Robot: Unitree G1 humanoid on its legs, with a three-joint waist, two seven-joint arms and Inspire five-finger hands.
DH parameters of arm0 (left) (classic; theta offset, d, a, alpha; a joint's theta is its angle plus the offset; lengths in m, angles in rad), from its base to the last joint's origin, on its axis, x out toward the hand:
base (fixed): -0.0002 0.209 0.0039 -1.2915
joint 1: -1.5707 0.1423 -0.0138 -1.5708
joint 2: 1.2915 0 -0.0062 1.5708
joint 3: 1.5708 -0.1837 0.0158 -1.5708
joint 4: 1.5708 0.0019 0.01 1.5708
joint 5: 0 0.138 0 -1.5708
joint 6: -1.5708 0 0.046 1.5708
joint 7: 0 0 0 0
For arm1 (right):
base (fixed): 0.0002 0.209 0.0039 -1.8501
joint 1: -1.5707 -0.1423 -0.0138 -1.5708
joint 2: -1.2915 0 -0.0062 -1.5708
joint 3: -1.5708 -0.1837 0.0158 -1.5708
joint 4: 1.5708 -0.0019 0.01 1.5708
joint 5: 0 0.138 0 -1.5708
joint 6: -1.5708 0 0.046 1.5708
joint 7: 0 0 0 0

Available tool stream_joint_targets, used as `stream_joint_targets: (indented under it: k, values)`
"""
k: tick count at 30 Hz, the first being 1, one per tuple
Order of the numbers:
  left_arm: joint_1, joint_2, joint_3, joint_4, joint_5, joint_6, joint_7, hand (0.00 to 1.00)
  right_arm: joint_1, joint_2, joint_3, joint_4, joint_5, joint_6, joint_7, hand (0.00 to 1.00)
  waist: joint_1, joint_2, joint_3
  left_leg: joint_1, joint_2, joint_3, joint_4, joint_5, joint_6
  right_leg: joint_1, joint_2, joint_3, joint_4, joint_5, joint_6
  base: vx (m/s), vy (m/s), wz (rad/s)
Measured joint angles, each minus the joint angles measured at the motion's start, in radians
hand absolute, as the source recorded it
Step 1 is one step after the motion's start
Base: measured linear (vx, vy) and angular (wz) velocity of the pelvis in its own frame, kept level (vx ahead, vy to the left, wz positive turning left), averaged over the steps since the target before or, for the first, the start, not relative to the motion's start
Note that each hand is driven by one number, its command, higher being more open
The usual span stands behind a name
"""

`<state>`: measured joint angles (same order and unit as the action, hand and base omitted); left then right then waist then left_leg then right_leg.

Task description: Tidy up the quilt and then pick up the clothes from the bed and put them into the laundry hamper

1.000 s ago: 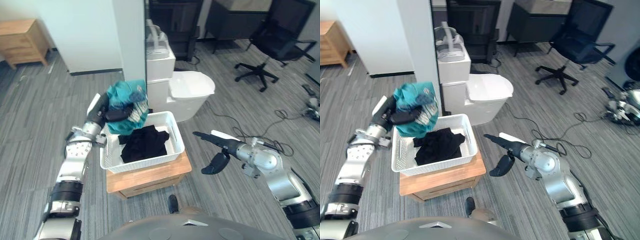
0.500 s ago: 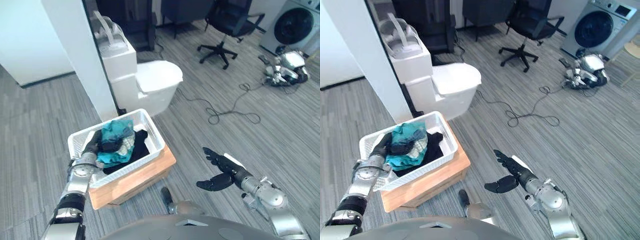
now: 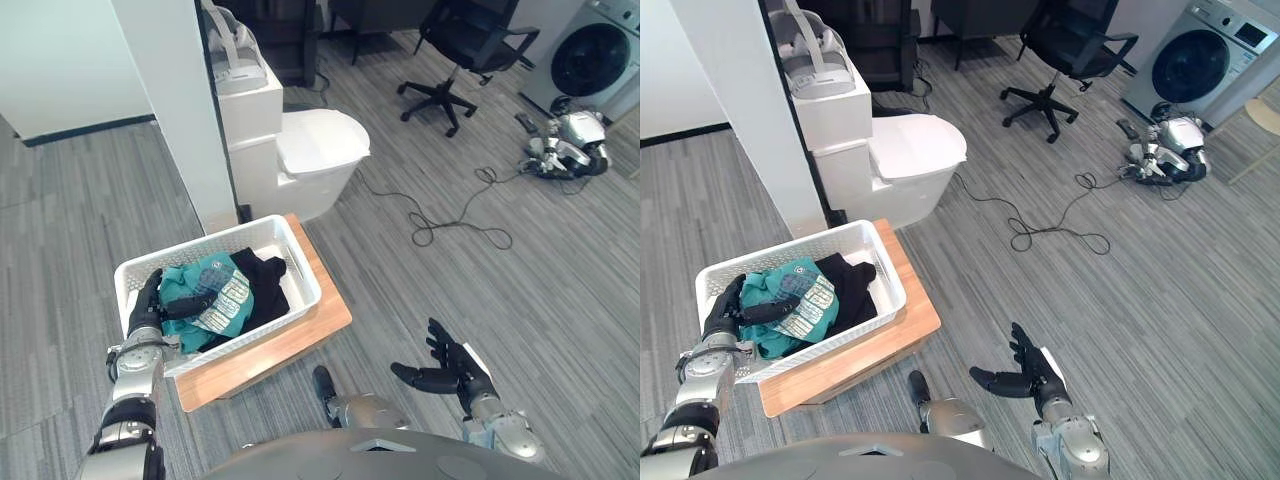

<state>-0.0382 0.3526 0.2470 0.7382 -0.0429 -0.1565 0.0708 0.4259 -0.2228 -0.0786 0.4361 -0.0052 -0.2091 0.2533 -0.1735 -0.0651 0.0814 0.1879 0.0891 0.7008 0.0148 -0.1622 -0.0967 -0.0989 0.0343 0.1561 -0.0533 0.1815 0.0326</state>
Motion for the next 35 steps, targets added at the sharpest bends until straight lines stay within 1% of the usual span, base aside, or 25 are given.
stream_joint_targets:
  k: [2, 4, 5, 6, 7, 8, 9, 10, 12, 16, 20, 21, 22, 23, 24, 25, 26, 28, 31, 33, 35]
  values:
    - [0.048, -0.019, -0.026, -0.104, 0.000, -0.035, 0.012, 1.00, 0.019, 0.006, 0.002, 0.031, -0.048, -0.003, -0.014, 1.00, 0.011, 0.008, -0.001, 0.015, 0.000, -0.022, -0.002, -0.002, 0.001, 0.027, -0.007, -0.020, 0.002, -0.026, -0.003, -0.06, -0.030, 0.35]
    - [0.101, -0.038, -0.075, -0.223, -0.002, -0.063, 0.017, 1.00, 0.044, 0.007, 0.002, 0.064, -0.067, -0.003, -0.040, 1.00, 0.033, 0.023, -0.018, 0.031, 0.000, -0.046, -0.011, -0.002, 0.003, 0.049, -0.012, -0.043, 0.007, -0.053, -0.007, -0.06, -0.044, 0.36]
    - [0.113, -0.043, -0.085, -0.250, -0.004, -0.065, 0.014, 1.00, 0.045, 0.006, 0.001, 0.074, -0.066, -0.002, -0.047, 1.00, 0.035, 0.033, -0.024, 0.031, -0.001, -0.050, -0.017, 0.000, 0.003, 0.048, -0.012, -0.047, 0.011, -0.056, -0.008, -0.06, -0.030, 0.28]
    - [0.135, -0.047, -0.105, -0.298, -0.005, -0.066, 0.010, 1.00, 0.042, 0.006, 0.000, 0.086, -0.066, -0.002, -0.058, 1.00, 0.037, 0.049, -0.035, 0.031, -0.003, -0.058, -0.025, 0.006, 0.006, 0.048, -0.014, -0.059, 0.015, -0.061, -0.009, -0.05, -0.023, 0.20]
    - [0.142, -0.047, -0.114, -0.316, -0.008, -0.066, 0.008, 1.00, 0.039, 0.006, 0.001, 0.092, -0.066, -0.002, -0.063, 1.00, 0.038, 0.054, -0.039, 0.031, -0.004, -0.062, -0.029, 0.008, 0.008, 0.048, -0.015, -0.064, 0.015, -0.062, -0.009, -0.05, -0.014, 0.28]
    - [0.160, -0.050, -0.130, -0.365, -0.038, -0.066, -0.013, 1.00, 0.027, 0.006, 0.008, 0.118, -0.066, 0.001, -0.077, 1.00, 0.042, 0.065, -0.050, 0.033, -0.008, -0.073, -0.044, 0.014, 0.005, 0.050, -0.018, -0.076, 0.015, -0.065, -0.009, -0.05, -0.008, 0.23]
    - [0.164, -0.053, -0.145, -0.403, -0.052, -0.066, -0.031, 1.00, 0.019, 0.007, 0.015, 0.128, -0.067, 0.004, -0.086, 1.00, 0.051, 0.070, -0.053, 0.040, -0.010, -0.076, -0.055, 0.022, 0.007, 0.055, -0.019, -0.081, 0.015, -0.065, -0.009, -0.05, -0.004, 0.21]
    - [0.164, -0.053, -0.156, -0.422, -0.070, -0.066, -0.041, 1.00, 0.015, 0.007, 0.018, 0.135, -0.067, 0.005, -0.088, 1.00, 0.060, 0.071, -0.053, 0.046, -0.011, -0.078, -0.059, 0.026, 0.009, 0.060, -0.019, -0.083, 0.014, -0.066, -0.010, -0.05, -0.001, 0.16]
    - [0.165, -0.063, -0.178, -0.498, -0.100, -0.062, -0.071, 1.00, 0.006, 0.008, 0.039, 0.146, -0.067, 0.018, -0.100, 1.00, 0.074, 0.063, -0.060, 0.053, -0.011, -0.096, -0.069, 0.031, 0.006, 0.080, -0.023, -0.097, -0.002, -0.064, -0.009, -0.05, 0.000, 0.21]
    - [0.163, -0.081, -0.183, -0.595, -0.162, -0.042, -0.073, 1.00, -0.012, 0.016, 0.051, 0.162, -0.066, 0.028, -0.116, 1.00, 0.086, 0.053, -0.066, 0.062, -0.012, -0.098, -0.072, 0.034, 0.009, 0.091, -0.023, -0.100, -0.009, -0.063, -0.008, -0.04, 0.001, 0.05]
    - [0.156, -0.081, -0.170, -0.671, -0.236, 0.016, -0.042, 1.00, -0.032, 0.045, 0.052, 0.195, -0.066, 0.038, -0.118, 1.00, 0.091, 0.052, -0.069, 0.062, -0.016, -0.117, -0.071, 0.035, 0.011, 0.103, -0.030, -0.111, -0.024, -0.059, -0.004, -0.03, 0.003, 0.09]
    - [0.150, -0.081, -0.154, -0.672, -0.272, 0.049, -0.029, 1.00, -0.043, 0.056, 0.052, 0.219, -0.064, 0.061, -0.120, 1.00, 0.092, 0.052, -0.068, 0.060, -0.016, -0.130, -0.071, 0.036, 0.013, 0.107, -0.033, -0.126, -0.024, -0.059, -0.004, -0.03, 0.002, 0.19]
    - [0.151, -0.081, -0.146, -0.671, -0.284, 0.063, -0.022, 1.00, -0.049, 0.062, 0.051, 0.230, -0.061, 0.072, -0.123, 1.00, 0.094, 0.053, -0.068, 0.061, -0.016, -0.133, -0.071, 0.037, 0.014, 0.109, -0.034, -0.131, -0.024, -0.059, -0.004, -0.04, -0.004, 0.23]
    - [0.156, -0.081, -0.127, -0.664, -0.322, 0.100, -0.012, 1.00, -0.060, 0.074, 0.051, 0.248, -0.045, 0.095, -0.131, 1.00, 0.103, 0.054, -0.067, 0.062, -0.015, -0.141, -0.071, 0.038, 0.015, 0.113, -0.034, -0.146, -0.024, -0.059, -0.004, -0.03, -0.008, 0.16]
    - [0.160, -0.081, -0.118, -0.656, -0.344, 0.120, -0.009, 1.00, -0.066, 0.079, 0.051, 0.260, -0.034, 0.103, -0.133, 1.00, 0.107, 0.054, -0.067, 0.062, -0.015, -0.148, -0.071, 0.038, 0.016, 0.116, -0.035, -0.154, -0.024, -0.059, -0.004, -0.04, -0.010, 0.22]
    - [0.172, -0.082, -0.098, -0.629, -0.380, 0.152, -0.008, 1.00, -0.076, 0.085, 0.051, 0.280, -0.008, 0.116, -0.134, 1.00, 0.120, 0.055, -0.067, 0.062, -0.014, -0.157, -0.070, 0.039, 0.017, 0.119, -0.037, -0.165, -0.024, -0.060, -0.004, -0.05, -0.007, 0.26]
    - [0.194, -0.086, -0.070, -0.588, -0.396, 0.184, -0.008, 1.00, -0.088, 0.088, 0.050, 0.306, 0.027, 0.117, -0.133, 1.00, 0.127, 0.056, -0.067, 0.061, -0.014, -0.167, -0.069, 0.040, 0.018, 0.123, -0.039, -0.181, -0.024, -0.062, -0.006, -0.05, -0.005, 0.28]
    - [0.242, -0.115, -0.009, -0.467, -0.393, 0.206, -0.008, 1.00, -0.100, 0.104, 0.026, 0.337, 0.083, 0.119, -0.133, 1.00, 0.137, 0.057, -0.067, 0.062, -0.014, -0.182, -0.068, 0.041, 0.019, 0.132, -0.044, -0.202, -0.025, -0.072, -0.008, -0.04, -0.003, 0.25]
    - [0.314, -0.153, 0.050, -0.303, -0.379, 0.202, -0.021, 1.00, -0.110, 0.122, -0.020, 0.376, 0.137, 0.117, -0.132, 1.00, 0.148, 0.060, -0.066, 0.063, -0.012, -0.194, -0.068, 0.041, 0.020, 0.142, -0.047, -0.222, -0.025, -0.081, -0.005, -0.03, -0.004, 0.23]
    - [0.390, -0.180, 0.092, -0.149, -0.376, 0.193, -0.049, 1.00, -0.117, 0.145, -0.074, 0.411, 0.142, 0.116, -0.127, 1.00, 0.168, 0.053, -0.068, 0.065, -0.008, -0.203, -0.068, 0.039, 0.017, 0.149, -0.047, -0.235, -0.031, -0.088, -0.005, -0.03, -0.006, 0.15]
    - [0.426, -0.204, 0.124, -0.042, -0.350, 0.173, -0.075, 1.00, -0.120, 0.156, -0.097, 0.423, 0.149, 0.116, -0.121, 1.00, 0.184, 0.047, -0.069, 0.065, -0.006, -0.204, -0.069, 0.035, 0.016, 0.153, -0.048, -0.238, -0.031, -0.092, -0.005, -0.03, -0.003, 0.06]
